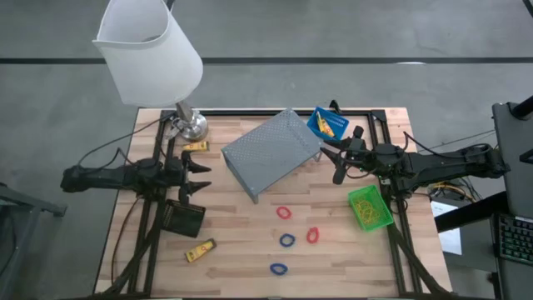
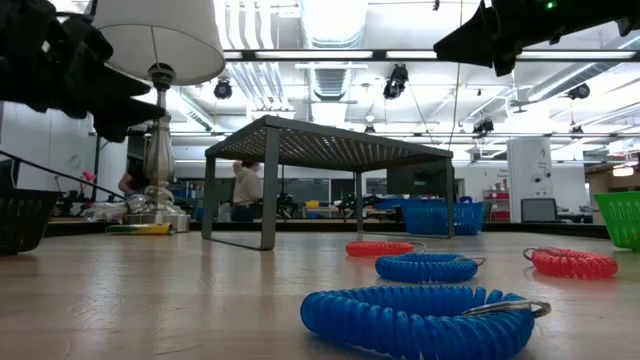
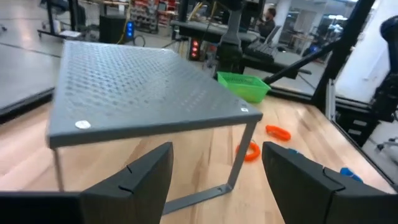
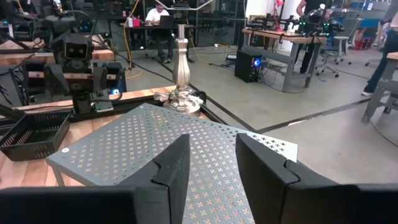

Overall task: Pick & Place Office Desk Supplies
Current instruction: Put the crayon box into the blue basket

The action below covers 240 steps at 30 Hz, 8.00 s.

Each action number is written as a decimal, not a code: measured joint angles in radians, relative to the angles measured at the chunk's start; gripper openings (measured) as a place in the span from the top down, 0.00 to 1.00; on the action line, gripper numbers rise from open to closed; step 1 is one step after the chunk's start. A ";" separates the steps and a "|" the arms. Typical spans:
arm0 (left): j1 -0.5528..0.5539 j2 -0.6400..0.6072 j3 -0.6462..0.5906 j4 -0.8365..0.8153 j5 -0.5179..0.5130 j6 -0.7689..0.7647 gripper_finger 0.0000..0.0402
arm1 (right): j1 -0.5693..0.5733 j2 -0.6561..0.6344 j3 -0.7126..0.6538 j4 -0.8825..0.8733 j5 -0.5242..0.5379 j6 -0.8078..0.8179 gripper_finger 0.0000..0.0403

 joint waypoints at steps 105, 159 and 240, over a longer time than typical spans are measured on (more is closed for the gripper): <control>0.670 1.224 0.631 -0.651 -0.233 -0.046 0.38 | 0.000 0.000 -0.002 -0.004 0.000 0.001 0.68; 0.731 1.497 0.678 -0.552 -0.242 0.134 0.75 | 0.000 0.000 -0.002 -0.003 0.000 -0.001 0.71; 0.619 1.175 0.715 -0.857 -0.080 -0.395 0.39 | 0.000 0.000 -0.002 -0.004 0.000 0.001 0.69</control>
